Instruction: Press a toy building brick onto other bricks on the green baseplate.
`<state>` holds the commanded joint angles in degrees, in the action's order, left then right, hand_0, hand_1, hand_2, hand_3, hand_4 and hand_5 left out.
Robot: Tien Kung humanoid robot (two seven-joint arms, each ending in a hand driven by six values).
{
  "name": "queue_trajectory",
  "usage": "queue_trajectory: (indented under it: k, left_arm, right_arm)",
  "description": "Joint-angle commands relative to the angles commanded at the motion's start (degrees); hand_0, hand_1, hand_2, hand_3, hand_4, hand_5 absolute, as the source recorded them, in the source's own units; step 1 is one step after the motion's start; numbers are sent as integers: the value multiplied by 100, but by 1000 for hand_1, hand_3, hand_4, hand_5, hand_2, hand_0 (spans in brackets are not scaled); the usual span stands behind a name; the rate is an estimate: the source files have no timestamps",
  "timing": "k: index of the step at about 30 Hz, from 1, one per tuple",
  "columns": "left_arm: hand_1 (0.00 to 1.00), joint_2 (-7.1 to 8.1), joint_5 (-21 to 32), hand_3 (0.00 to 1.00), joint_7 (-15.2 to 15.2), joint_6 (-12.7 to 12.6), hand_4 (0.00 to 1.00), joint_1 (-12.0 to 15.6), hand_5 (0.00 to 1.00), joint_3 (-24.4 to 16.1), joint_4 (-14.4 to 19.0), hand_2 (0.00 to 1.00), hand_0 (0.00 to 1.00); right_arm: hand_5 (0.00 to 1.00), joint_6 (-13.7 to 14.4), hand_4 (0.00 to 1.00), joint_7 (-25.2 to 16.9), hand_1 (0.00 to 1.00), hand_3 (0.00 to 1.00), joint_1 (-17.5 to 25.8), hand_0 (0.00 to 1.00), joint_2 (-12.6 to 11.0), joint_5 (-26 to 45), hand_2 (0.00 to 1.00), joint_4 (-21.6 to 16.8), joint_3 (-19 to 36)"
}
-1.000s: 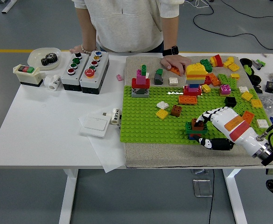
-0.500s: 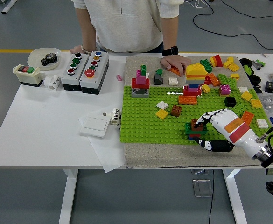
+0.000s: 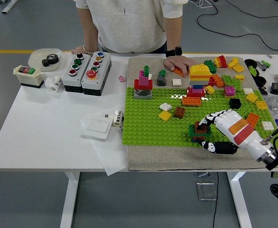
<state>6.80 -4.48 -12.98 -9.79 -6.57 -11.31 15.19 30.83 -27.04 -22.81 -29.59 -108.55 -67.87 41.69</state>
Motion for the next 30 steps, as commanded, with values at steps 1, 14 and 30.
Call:
queue_trajectory:
  k: [1,14,30]
  left_arm:
    - [595,0,-4,785,-2,1,820,-2,830,-2,-1,750,488]
    - [595,0,24,784,8,3,819,-16,829,21,-6,751,484]
    - [594,4,52,784,-2,11,820,-17,830,54,-3,751,482]
  right_arm:
    - [495,17,719,-8,469,526,-7,430,-4,18,516,-9,16]
    - [495,85,717,-56,472,525,-98,454,-13,120,516,-36,64]
    - [484,166,863,2095,614,669,-1004,594,213,-21,678,-505,-894]
